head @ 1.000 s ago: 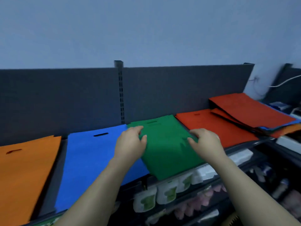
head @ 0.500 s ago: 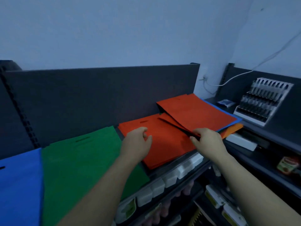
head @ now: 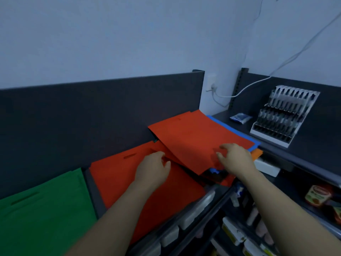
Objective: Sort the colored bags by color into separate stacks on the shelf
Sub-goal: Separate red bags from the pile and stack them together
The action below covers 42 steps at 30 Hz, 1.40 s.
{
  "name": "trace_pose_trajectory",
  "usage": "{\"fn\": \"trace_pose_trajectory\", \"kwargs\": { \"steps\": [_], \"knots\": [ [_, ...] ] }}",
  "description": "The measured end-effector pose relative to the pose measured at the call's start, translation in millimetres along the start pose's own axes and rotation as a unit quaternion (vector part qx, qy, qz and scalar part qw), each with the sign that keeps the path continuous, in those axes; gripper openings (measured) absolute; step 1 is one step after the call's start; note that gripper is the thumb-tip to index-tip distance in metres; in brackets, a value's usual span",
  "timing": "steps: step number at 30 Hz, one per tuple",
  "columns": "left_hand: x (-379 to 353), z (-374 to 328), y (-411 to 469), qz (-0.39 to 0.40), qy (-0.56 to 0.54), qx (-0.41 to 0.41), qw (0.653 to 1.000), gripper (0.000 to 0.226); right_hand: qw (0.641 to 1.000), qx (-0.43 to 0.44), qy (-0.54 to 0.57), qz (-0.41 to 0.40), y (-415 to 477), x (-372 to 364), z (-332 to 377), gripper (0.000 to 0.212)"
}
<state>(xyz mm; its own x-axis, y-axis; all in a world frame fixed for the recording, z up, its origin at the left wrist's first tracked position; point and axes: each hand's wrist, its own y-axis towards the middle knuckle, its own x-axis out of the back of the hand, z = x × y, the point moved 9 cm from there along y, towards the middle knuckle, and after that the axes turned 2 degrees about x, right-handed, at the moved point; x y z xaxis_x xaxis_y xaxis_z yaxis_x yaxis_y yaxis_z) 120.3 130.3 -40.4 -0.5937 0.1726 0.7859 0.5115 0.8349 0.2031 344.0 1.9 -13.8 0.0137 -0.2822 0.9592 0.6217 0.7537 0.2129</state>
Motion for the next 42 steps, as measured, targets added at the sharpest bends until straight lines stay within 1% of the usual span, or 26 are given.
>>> {"fn": "trace_pose_trajectory", "kwargs": {
  "steps": [4, 6, 8, 9, 11, 13, 14, 15, 16, 18, 20, 21, 23, 25, 26, 28, 29, 31, 32, 33, 35, 36, 38, 40, 42],
  "knots": [
    [-35.0, -3.4, 22.2, 0.025, -0.047, 0.083, 0.995, 0.02, 0.999, 0.0, -0.016, 0.038, 47.0, -14.7, -27.2, 0.045],
    [-51.9, -3.7, 32.0, 0.035, -0.071, 0.122, 0.989, 0.027, 0.997, -0.005, -0.019, 0.076, 67.1, -26.9, -40.2, 0.051],
    [-63.5, -2.6, 39.6, 0.036, -0.088, 0.16, 0.983, 0.037, 0.993, -0.001, -0.006, 0.115, 78.5, -41.4, -47.6, 0.05],
    [-65.8, -2.5, 42.5, 0.027, -0.097, 0.177, 0.979, 0.041, 0.993, 0.011, 0.005, 0.119, 81.7, -46.4, -47.5, 0.046],
    [-64.4, -0.8, 46.0, -0.009, -0.117, 0.205, 0.972, 0.044, 0.992, 0.067, 0.028, 0.101, 82.9, -50.0, -37.4, 0.037],
    [-61.1, 2.9, 46.8, -0.04, -0.141, 0.227, 0.963, 0.045, 0.983, 0.134, 0.093, 0.089, 79.7, -50.4, -21.5, 0.028],
    [-61.1, 6.1, 46.6, -0.047, -0.154, 0.237, 0.958, 0.044, 0.976, 0.154, 0.129, 0.086, 79.2, -48.1, -16.4, 0.025],
    [-61.8, 9.9, 46.9, -0.049, -0.172, 0.243, 0.953, 0.041, 0.974, 0.154, 0.15, 0.077, 83.3, -45.5, -17.9, 0.024],
    [-63.1, 13.9, 46.5, -0.046, -0.199, 0.245, 0.948, 0.036, 0.977, 0.14, 0.147, 0.058, 89.1, -41.2, -23.8, 0.025],
    [-67.6, 18.0, 44.5, -0.039, -0.266, 0.249, 0.93, 0.027, 0.992, 0.086, 0.089, 0.034, 105.4, -38.4, -46.6, 0.033],
    [-67.8, 20.8, 42.9, -0.043, -0.282, 0.25, 0.925, 0.025, 0.996, 0.04, 0.047, 0.063, 112.1, -43.6, -63.5, 0.039],
    [-66.8, 21.3, 42.8, -0.051, -0.278, 0.248, 0.927, 0.025, 0.995, 0.039, 0.051, 0.073, 113.1, -47.1, -63.4, 0.037],
    [-66.9, 21.3, 43.9, -0.065, -0.29, 0.25, 0.922, 0.025, 0.99, 0.066, 0.104, 0.075, 112.6, -50.8, -51.9, 0.035],
    [-67.4, 22.2, 44.8, -0.072, -0.289, 0.264, 0.917, 0.028, 0.977, 0.098, 0.172, 0.085, 109.0, -51.7, -37.7, 0.04],
    [-67.5, 22.4, 45.3, -0.073, -0.286, 0.269, 0.917, 0.028, 0.973, 0.097, 0.193, 0.081, 108.2, -49.3, -36.2, 0.043],
    [-67.5, 20.9, 46.1, -0.073, -0.304, 0.27, 0.911, 0.026, 0.98, 0.063, 0.183, 0.048, 111.5, -41.5, -48.8, 0.046],
    [-67.8, 20.2, 46.0, -0.07, -0.315, 0.27, 0.907, 0.025, 0.987, 0.044, 0.148, 0.037, 113.4, -38.6, -57.1, 0.046],
    [-68.4, 18.7, 45.0, -0.063, -0.331, 0.269, 0.902, 0.024, 0.993, 0.028, 0.097, 0.067, 114.1, -44.7, -64.6, 0.047],
    [-69.4, 18.2, 44.7, -0.061, -0.337, 0.269, 0.9, 0.025, 0.99, 0.034, 0.104, 0.087, 112.7, -49.5, -61.9, 0.05],
    [-70.5, 18.0, 44.4, -0.061, -0.343, 0.269, 0.898, 0.026, 0.985, 0.044, 0.137, 0.098, 111.2, -53.2, -56.2, 0.051],
    [-71.6, 17.6, 44.1, -0.062, -0.351, 0.271, 0.894, 0.028, 0.974, 0.053, 0.201, 0.095, 109.1, -51.3, -46.8, 0.05],
    [-71.7, 17.9, 43.7, -0.062, -0.353, 0.272, 0.893, 0.028, 0.974, 0.051, 0.205, 0.081, 109.3, -48.5, -45.9, 0.049],
    [-69.5, 17.8, 42.7, -0.069, -0.347, 0.269, 0.896, 0.028, 0.986, 0.035, 0.151, 0.058, 110.8, -44.3, -53.8, 0.048],
    [-64.3, 18.5, 40.9, -0.089, -0.314, 0.266, 0.907, 0.034, 0.988, 0.025, 0.126, 0.084, 109.7, -49.4, -59.2, 0.05],
    [-60.7, 18.3, 38.0, -0.109, -0.3, 0.266, 0.91, 0.041, 0.98, 0.047, 0.159, 0.11, 106.3, -56.2, -54.0, 0.051]
  ]
}}
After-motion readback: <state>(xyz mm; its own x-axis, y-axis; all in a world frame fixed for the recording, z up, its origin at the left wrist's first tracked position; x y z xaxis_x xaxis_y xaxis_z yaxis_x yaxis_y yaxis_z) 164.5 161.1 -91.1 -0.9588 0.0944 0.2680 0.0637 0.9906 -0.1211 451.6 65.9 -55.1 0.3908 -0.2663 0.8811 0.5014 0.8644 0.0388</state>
